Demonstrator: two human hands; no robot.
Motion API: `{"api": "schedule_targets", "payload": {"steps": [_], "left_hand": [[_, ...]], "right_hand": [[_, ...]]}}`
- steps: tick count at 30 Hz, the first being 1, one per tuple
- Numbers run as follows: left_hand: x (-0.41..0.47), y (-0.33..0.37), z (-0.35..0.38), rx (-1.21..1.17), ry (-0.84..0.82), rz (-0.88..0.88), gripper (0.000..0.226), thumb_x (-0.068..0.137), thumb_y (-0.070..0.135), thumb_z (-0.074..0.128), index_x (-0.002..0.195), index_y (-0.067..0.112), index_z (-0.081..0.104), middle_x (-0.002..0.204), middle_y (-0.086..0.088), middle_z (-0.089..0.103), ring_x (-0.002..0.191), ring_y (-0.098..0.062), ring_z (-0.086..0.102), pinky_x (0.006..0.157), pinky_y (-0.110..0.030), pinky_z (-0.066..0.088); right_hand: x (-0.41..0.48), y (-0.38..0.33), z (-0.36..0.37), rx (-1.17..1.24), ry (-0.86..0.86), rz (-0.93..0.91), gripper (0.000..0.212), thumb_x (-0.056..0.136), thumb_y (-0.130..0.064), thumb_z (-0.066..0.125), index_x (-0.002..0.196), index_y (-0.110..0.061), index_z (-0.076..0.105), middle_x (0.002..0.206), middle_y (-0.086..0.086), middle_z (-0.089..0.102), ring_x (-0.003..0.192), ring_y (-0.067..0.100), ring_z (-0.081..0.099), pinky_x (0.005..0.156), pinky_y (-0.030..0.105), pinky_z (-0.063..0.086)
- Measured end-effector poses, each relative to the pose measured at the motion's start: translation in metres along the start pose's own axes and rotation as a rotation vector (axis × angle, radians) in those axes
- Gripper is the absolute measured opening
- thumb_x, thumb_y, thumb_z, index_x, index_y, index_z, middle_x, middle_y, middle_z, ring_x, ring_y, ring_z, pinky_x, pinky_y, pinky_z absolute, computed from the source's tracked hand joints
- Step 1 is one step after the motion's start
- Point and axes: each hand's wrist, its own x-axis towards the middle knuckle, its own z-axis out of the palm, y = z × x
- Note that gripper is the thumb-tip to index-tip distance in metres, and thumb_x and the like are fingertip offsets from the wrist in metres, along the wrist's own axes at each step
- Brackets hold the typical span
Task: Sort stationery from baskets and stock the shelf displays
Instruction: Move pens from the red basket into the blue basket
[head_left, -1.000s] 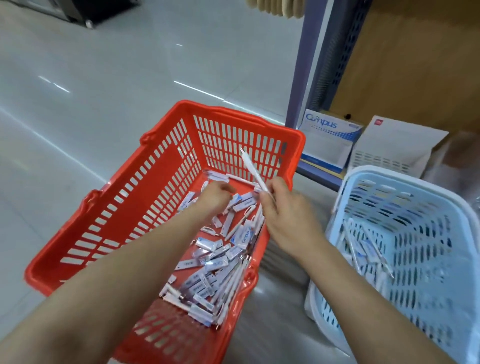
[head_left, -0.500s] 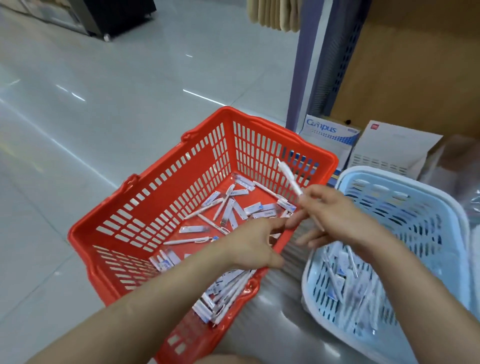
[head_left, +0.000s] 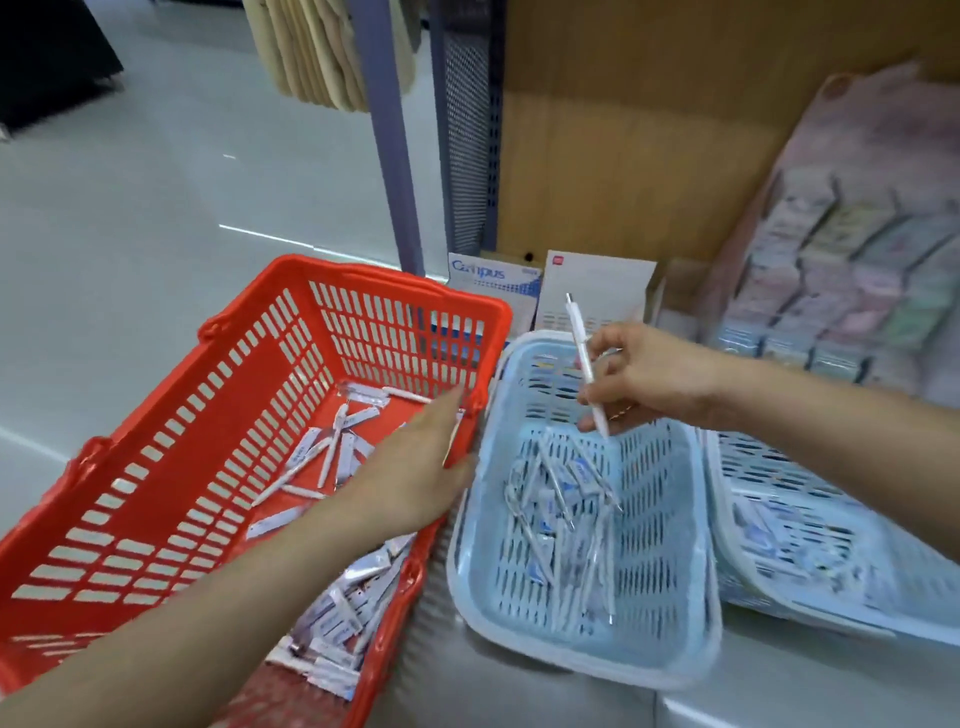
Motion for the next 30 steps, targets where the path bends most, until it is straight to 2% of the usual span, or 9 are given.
{"api": "schedule_targets", "payload": {"steps": [2, 3, 7, 11, 15, 20, 23, 26, 30], "left_hand": [[0.017, 0.029, -0.002, 0.260, 0.217, 0.226, 0.067, 0.083, 0.013, 0.057, 0.146, 0.013, 0.035, 0.142, -0.006, 0.045, 0.128, -0.026, 0.045, 0.108, -0.034, 0.036], [0.025, 0.046, -0.003, 0.346, 0.169, 0.290, 0.063, 0.081, 0.010, 0.054, 0.142, 0.012, 0.041, 0.136, -0.009, 0.049, 0.124, -0.028, 0.048, 0.104, -0.038, 0.040], [0.062, 0.086, 0.018, 0.618, -0.318, 0.209, 0.039, 0.086, 0.011, 0.049, 0.125, 0.012, 0.059, 0.123, -0.012, 0.062, 0.116, -0.030, 0.056, 0.094, -0.039, 0.047], [0.079, 0.089, 0.065, 0.652, -0.528, 0.048, 0.024, 0.091, 0.008, 0.049, 0.112, 0.002, 0.061, 0.119, -0.018, 0.063, 0.111, -0.035, 0.058, 0.084, -0.035, 0.046], [0.084, 0.063, 0.117, 0.464, -0.511, -0.207, 0.026, 0.094, 0.006, 0.047, 0.118, 0.003, 0.055, 0.126, -0.017, 0.058, 0.115, -0.033, 0.056, 0.085, -0.035, 0.045], [0.085, 0.027, 0.154, 0.223, -0.377, -0.400, 0.033, 0.093, 0.010, 0.051, 0.125, 0.010, 0.050, 0.125, -0.014, 0.059, 0.112, -0.032, 0.057, 0.082, -0.034, 0.047], [0.088, 0.016, 0.164, 0.170, -0.313, -0.423, 0.036, 0.091, 0.008, 0.052, 0.127, 0.011, 0.050, 0.123, -0.013, 0.059, 0.110, -0.031, 0.058, 0.083, -0.033, 0.049], [0.092, 0.011, 0.170, 0.191, -0.284, -0.406, 0.043, 0.090, 0.012, 0.056, 0.133, 0.014, 0.049, 0.124, -0.011, 0.057, 0.110, -0.030, 0.058, 0.088, -0.036, 0.051], [0.093, 0.005, 0.179, 0.326, -0.322, -0.323, 0.049, 0.089, 0.023, 0.065, 0.132, 0.014, 0.044, 0.125, -0.013, 0.047, 0.112, -0.034, 0.053, 0.092, -0.041, 0.049]], "right_hand": [[0.000, 0.017, -0.007, -0.038, 0.028, 0.062, 0.020, 0.090, 0.009, 0.057, 0.100, -0.007, 0.049, 0.087, 0.022, 0.063, 0.076, 0.034, 0.072, 0.068, 0.042, 0.060], [0.003, 0.027, -0.006, -0.052, 0.040, 0.096, 0.019, 0.089, 0.009, 0.057, 0.097, -0.007, 0.049, 0.088, 0.024, 0.062, 0.072, 0.032, 0.071, 0.063, 0.038, 0.060], [0.031, 0.067, 0.019, -0.028, 0.076, 0.212, 0.020, 0.086, 0.007, 0.061, 0.079, -0.008, 0.050, 0.082, 0.025, 0.064, 0.064, 0.032, 0.065, 0.054, 0.036, 0.058], [0.057, 0.102, 0.046, 0.070, 0.166, 0.276, 0.026, 0.083, 0.013, 0.055, 0.069, -0.008, 0.048, 0.073, 0.025, 0.059, 0.060, 0.033, 0.059, 0.062, 0.043, 0.056], [0.083, 0.128, 0.047, 0.067, 0.264, 0.308, 0.019, 0.081, 0.008, 0.059, 0.074, -0.008, 0.054, 0.087, 0.025, 0.065, 0.073, 0.036, 0.066, 0.077, 0.058, 0.056], [0.104, 0.143, 0.049, 0.160, 0.277, 0.325, 0.044, 0.089, -0.001, 0.059, 0.131, -0.011, 0.053, 0.116, 0.019, 0.064, 0.084, 0.033, 0.069, 0.068, 0.038, 0.059], [0.107, 0.141, 0.048, 0.138, 0.260, 0.321, 0.045, 0.093, -0.003, 0.052, 0.138, -0.008, 0.050, 0.115, 0.020, 0.060, 0.088, 0.031, 0.063, 0.074, 0.040, 0.056], [0.108, 0.139, 0.042, 0.168, 0.312, 0.306, 0.043, 0.095, 0.003, 0.043, 0.138, -0.002, 0.048, 0.138, 0.018, 0.052, 0.119, 0.034, 0.053, 0.093, 0.036, 0.049], [0.097, 0.128, 0.037, 0.362, 0.351, 0.284, 0.036, 0.097, 0.000, 0.041, 0.128, -0.008, 0.057, 0.110, 0.012, 0.060, 0.083, 0.021, 0.053, 0.062, 0.027, 0.039]]}}
